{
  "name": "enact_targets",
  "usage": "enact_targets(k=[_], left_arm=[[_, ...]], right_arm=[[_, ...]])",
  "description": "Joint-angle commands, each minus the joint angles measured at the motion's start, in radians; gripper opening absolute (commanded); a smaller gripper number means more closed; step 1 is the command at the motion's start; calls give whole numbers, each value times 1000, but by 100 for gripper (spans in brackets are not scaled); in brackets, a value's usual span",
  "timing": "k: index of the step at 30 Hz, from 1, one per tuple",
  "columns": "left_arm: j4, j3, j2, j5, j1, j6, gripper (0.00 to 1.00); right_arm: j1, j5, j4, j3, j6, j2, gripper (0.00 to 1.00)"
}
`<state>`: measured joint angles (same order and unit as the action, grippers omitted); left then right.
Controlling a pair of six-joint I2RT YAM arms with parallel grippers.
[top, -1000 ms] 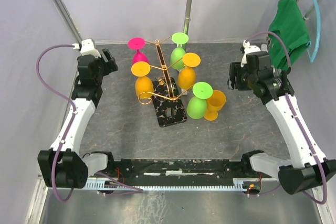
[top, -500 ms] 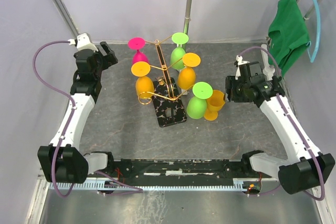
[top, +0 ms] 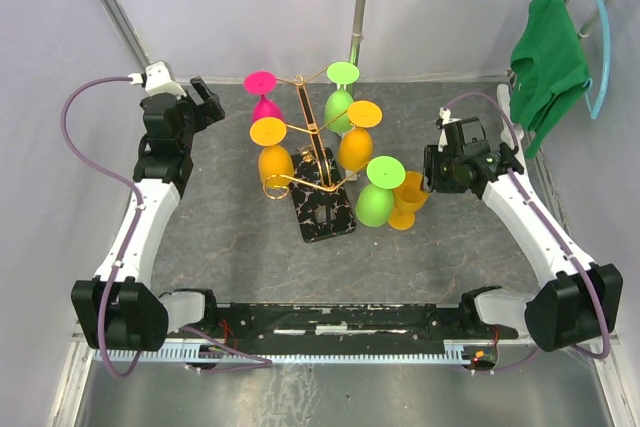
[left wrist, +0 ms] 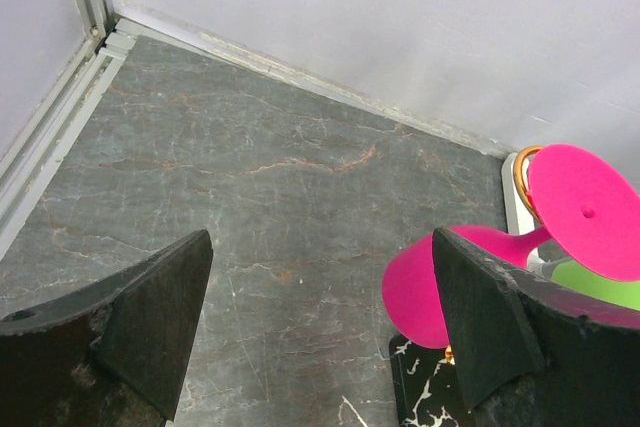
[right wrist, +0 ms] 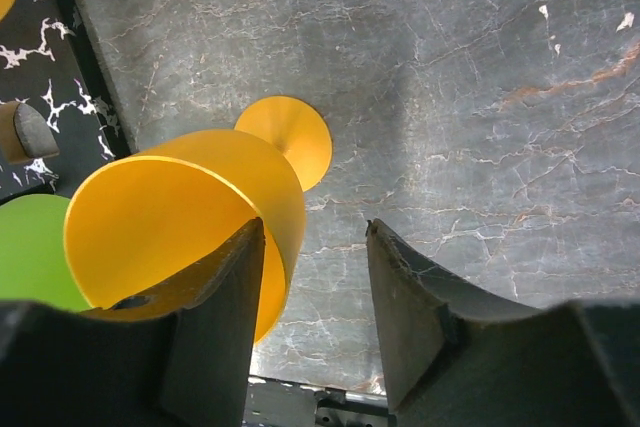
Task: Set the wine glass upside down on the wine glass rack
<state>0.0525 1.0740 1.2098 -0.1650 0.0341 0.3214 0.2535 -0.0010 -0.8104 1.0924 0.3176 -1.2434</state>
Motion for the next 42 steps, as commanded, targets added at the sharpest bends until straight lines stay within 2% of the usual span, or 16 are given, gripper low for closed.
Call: enact_targets(k=[1,6,10,12,22,27,30,32,38,42], left_arm=[[-52,37,-32,34,-3,34,96],[-56,71,-29,55,-3,47,96],[-52,96,-23,74,-4,52,96],[-54,104,-21,78,-4,58,96],[106,293,53,54,-4,185,100],[89,309,69,94,-3,290,99],[83,316,82,108,-3,361,99],[82,322,90,113,-3,407,99],[107,364,118,103,-3,616,100],[173,428,139,90,-3,746,99]], right_arm=[[0,-8,59,-8,-1,-7,49],[0,-3,67,1,-10,-15,28],[0,22,59,29,-29,-18,8],[0,54,47,58,-51,-18,1],[0,299,-45,384,-271,-37,1],[0,296,22,563,-384,-22,1],[0,252,119,653,-400,-10,0],[0,179,247,663,-379,11,1],[1,-103,609,579,-296,7,1],[37,-184,822,532,-276,-32,1]])
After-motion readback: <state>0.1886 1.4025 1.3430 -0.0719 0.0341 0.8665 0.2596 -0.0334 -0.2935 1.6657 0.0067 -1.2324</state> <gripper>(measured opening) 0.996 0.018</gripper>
